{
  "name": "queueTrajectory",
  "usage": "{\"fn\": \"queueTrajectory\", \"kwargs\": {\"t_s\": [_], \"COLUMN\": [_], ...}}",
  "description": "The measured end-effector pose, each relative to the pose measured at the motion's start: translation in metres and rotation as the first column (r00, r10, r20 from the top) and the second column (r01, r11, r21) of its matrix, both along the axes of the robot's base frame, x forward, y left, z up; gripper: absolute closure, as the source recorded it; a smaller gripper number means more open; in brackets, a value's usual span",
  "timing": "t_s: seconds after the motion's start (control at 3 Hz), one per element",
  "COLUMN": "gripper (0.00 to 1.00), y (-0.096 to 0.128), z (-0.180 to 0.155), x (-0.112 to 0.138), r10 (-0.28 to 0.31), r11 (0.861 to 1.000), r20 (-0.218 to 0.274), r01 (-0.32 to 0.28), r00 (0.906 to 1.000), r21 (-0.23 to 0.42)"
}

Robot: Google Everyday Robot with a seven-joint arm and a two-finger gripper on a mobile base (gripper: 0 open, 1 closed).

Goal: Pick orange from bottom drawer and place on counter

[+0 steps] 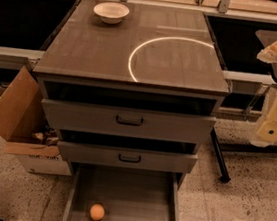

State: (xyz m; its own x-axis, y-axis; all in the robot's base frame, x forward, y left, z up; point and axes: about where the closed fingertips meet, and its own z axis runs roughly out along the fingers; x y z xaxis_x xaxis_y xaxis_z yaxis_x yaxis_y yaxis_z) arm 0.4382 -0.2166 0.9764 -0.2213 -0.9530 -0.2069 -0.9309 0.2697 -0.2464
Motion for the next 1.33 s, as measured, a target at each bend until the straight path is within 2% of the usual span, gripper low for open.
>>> {"fn": "queueTrajectory", "kwargs": {"t_s": [0.67,1.0,1.33], "gripper": [0.0,0.0,0.0], "y": [0.003,0.018,0.05], "z": [-0.002,-0.021,-0.061], "x": [0.0,-0.001,-0.004], "r10": [0.013,0.071,0.157], "r11": [1.0,0.992,0.962], "r20": [0.007,0.018,0.015], "r01": [-0.013,-0.072,-0.157], "r00": [0.9999,0.9973,0.9874], "r21": [0.019,0.101,0.222]}}
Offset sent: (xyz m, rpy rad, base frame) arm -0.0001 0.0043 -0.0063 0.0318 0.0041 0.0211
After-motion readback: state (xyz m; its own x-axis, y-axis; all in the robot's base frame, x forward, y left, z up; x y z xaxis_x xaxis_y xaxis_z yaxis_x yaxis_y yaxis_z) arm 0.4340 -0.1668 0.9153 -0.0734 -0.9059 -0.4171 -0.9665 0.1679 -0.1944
